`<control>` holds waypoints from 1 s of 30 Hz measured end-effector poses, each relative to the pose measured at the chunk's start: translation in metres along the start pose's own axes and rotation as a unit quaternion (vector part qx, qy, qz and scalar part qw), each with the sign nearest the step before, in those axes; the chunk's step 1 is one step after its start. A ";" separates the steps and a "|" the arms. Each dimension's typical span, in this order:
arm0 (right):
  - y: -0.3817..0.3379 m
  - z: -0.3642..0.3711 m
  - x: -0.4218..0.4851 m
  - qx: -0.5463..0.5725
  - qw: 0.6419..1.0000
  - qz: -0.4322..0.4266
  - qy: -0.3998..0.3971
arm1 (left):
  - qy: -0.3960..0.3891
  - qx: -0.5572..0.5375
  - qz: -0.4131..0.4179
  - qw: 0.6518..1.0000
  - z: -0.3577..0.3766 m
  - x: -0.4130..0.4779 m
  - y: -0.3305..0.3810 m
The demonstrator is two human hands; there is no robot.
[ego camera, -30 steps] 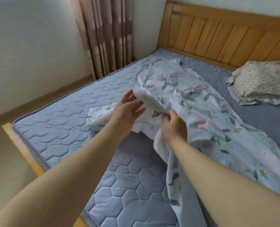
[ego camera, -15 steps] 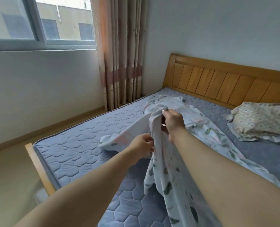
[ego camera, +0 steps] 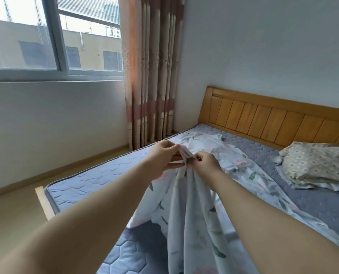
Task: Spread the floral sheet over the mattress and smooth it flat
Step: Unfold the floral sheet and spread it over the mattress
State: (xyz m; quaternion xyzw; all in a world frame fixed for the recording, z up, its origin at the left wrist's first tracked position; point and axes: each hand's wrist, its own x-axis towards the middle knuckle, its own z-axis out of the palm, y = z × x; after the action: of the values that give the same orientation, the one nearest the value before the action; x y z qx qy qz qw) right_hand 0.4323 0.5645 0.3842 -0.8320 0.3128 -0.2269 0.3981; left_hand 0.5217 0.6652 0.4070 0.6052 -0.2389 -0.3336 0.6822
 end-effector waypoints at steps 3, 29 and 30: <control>0.002 -0.009 0.002 0.078 0.994 0.060 0.048 | -0.005 0.092 0.013 0.996 0.006 0.000 -0.014; -0.014 -0.023 -0.026 -0.034 0.991 0.071 -0.104 | 0.064 -0.004 0.049 0.997 0.025 -0.002 0.010; -0.012 -0.023 -0.025 -0.019 0.993 0.070 -0.094 | 0.065 0.017 0.060 0.996 0.022 -0.003 0.008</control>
State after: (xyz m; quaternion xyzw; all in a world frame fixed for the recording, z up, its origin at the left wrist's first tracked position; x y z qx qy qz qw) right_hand 0.4042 0.5764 0.4040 -0.8331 0.3357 -0.1129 0.4248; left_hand 0.5046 0.6533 0.4188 0.6220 -0.2356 -0.2482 0.7042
